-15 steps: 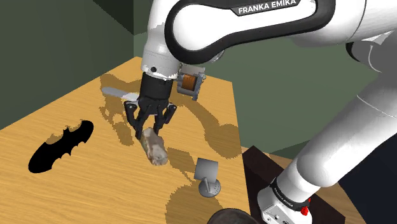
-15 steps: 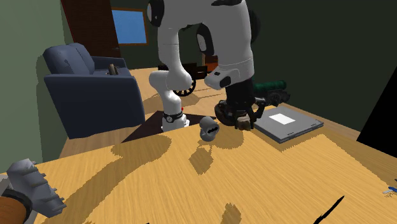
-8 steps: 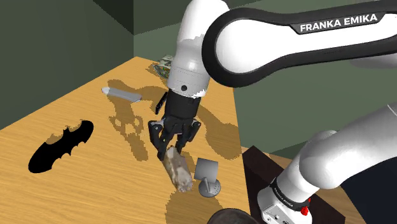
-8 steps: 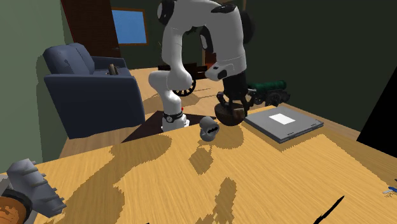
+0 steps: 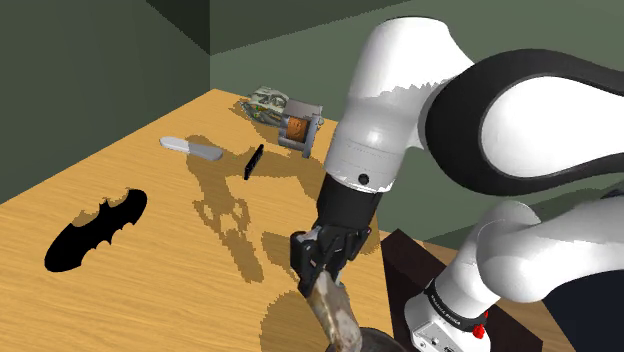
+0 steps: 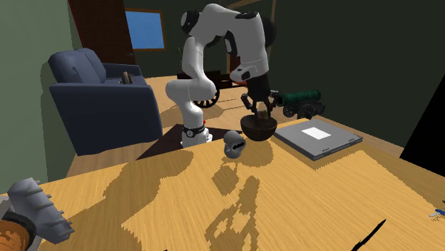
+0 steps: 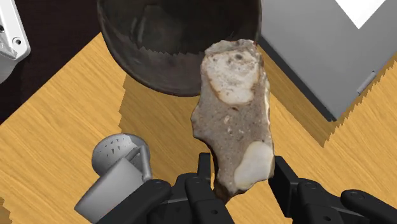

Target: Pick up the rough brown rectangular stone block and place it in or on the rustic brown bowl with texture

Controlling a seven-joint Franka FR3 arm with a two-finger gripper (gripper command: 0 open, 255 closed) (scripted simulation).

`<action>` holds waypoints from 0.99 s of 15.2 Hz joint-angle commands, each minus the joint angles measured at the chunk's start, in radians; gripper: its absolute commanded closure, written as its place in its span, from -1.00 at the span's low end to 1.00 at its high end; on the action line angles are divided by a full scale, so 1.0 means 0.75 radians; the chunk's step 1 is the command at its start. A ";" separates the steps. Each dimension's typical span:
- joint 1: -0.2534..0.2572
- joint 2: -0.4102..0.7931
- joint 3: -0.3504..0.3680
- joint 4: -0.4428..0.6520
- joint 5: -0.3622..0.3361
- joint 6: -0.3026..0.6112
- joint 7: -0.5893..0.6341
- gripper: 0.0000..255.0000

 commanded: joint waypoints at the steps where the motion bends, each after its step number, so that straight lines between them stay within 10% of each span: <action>1: 0.066 -0.107 -0.010 -0.055 0.041 -0.043 0.037 1.00; 7: 0.288 -0.432 -0.020 -0.208 0.145 -0.180 0.201 1.00; 15: 0.307 -0.404 0.072 -0.316 0.236 -0.049 0.155 1.00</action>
